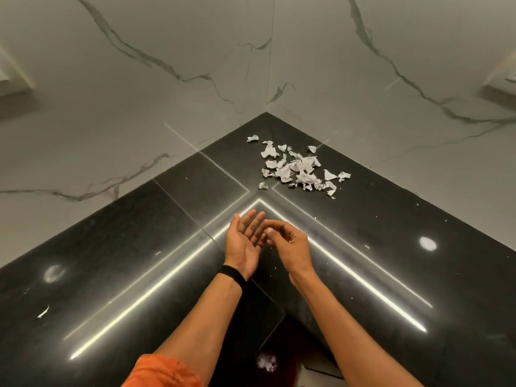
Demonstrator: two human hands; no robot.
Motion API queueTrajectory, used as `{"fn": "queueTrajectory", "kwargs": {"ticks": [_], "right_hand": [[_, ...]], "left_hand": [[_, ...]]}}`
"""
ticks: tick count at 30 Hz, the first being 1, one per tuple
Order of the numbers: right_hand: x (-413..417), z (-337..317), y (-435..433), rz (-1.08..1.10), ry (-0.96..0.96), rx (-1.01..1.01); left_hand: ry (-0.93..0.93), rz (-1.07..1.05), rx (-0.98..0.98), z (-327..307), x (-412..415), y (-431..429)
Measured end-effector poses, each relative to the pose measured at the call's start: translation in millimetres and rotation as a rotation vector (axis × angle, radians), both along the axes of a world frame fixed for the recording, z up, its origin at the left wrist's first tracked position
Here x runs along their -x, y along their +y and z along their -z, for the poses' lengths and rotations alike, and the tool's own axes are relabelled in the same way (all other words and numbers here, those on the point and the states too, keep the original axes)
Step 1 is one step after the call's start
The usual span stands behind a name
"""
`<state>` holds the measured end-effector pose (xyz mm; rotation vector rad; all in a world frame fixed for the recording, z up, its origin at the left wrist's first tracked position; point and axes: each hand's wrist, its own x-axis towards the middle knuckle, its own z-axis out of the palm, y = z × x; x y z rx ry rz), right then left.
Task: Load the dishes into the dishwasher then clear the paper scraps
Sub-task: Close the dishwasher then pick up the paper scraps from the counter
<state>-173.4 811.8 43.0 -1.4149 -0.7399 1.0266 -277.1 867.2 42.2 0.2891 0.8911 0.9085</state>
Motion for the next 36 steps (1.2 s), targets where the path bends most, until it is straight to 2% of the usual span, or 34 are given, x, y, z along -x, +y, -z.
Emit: {"fn": "queueTrajectory", "kwargs": {"ticks": [6,14,21,23,24,27,30,32,34,36], "right_hand": [[-32.1,4.2,70.4,-0.06,-0.158,0.021],[-81.2,17.4,166.6,-0.211,-0.655,0.164],[-86.3,51.1,206.4,-0.401,-1.05,0.067],[-86.2,58.7,205.5,-0.372,-1.051,0.037],[-85.4,58.9,204.8,-0.317,-0.992,0.052],[-83.1,50.5,203.4,-0.13,-0.648,0.109],[-77.8,36.4,202.0,-0.204,-0.478,0.044],[-77.5,28.6,203.2,-0.222,-0.528,0.011],[-84.9,30.4,211.7,-0.129,-0.608,0.01],[-94.7,35.9,224.4,-0.128,-0.723,0.031]], "left_hand": [[-0.028,-0.047,-0.01,-0.2,-11.9,38.3],[-0.033,-0.137,0.012,5.7,-33.5,89.6],[-0.021,-0.204,0.039,23.0,-48.3,132.2],[-0.004,-0.296,0.06,28.2,-50.8,141.1],[-0.002,-0.347,0.075,30.6,-51.9,145.5],[0.011,-0.382,0.097,41.0,-59.5,155.0],[-0.049,-0.311,0.164,45.5,-73.2,160.9],[-0.14,-0.318,0.216,43.7,-76.3,166.3],[-0.232,-0.359,0.247,41.0,-75.8,171.7],[-0.257,-0.379,0.245,40.1,-72.4,175.0]]}}
